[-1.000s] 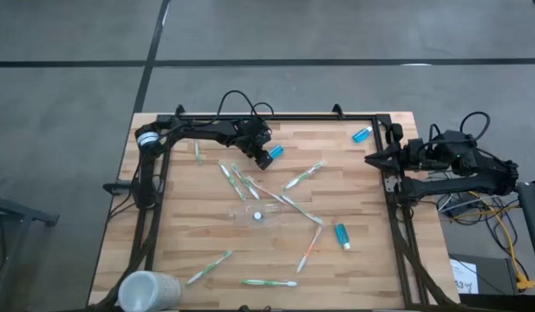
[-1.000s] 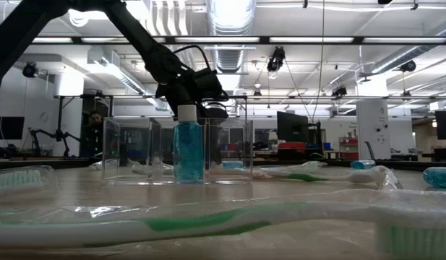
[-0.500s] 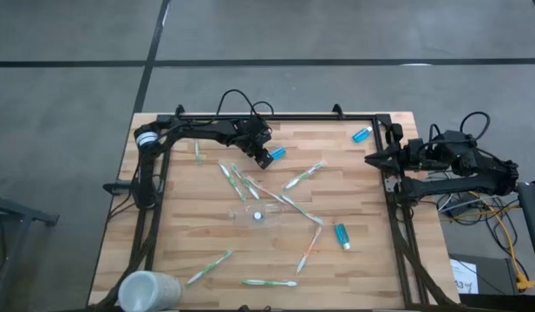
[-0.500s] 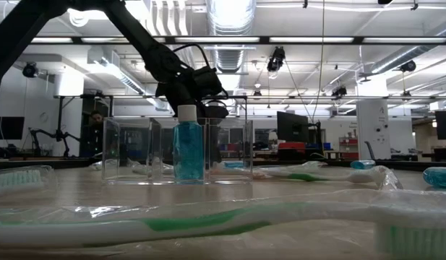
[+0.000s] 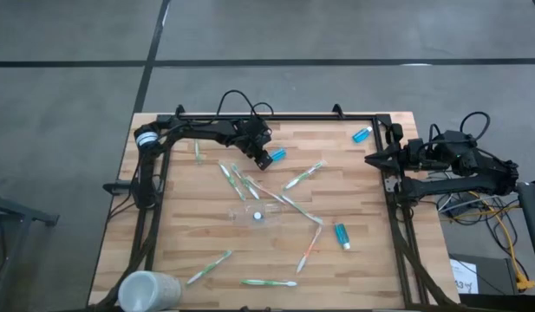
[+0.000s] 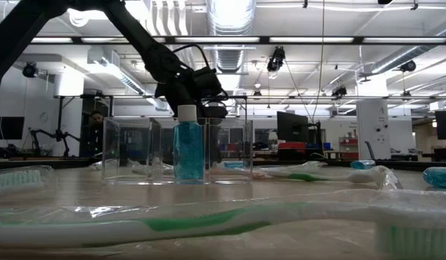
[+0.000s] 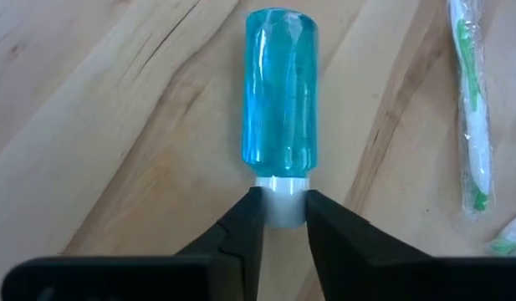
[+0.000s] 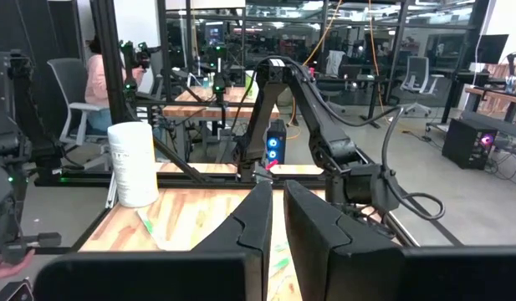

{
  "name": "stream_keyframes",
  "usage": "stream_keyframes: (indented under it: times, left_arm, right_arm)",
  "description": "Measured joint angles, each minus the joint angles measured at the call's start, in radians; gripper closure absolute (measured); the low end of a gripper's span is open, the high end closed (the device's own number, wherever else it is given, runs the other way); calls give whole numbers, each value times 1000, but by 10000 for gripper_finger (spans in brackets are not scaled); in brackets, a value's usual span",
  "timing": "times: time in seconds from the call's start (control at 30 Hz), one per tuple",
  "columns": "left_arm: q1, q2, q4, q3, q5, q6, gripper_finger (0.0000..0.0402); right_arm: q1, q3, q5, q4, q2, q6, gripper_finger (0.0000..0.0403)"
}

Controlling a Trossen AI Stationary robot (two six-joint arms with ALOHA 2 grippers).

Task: Pick & Place toothbrushing station
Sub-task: Put the blue mouthwash bottle into the transparent organizer

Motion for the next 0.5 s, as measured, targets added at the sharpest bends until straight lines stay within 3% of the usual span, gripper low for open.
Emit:
stream_keyframes:
  times: [0.5]
  left_arm:
    - [-1,2,-2,-10,3,-16,289]
  right_arm:
    - [0,0,0,0,0,0,369]
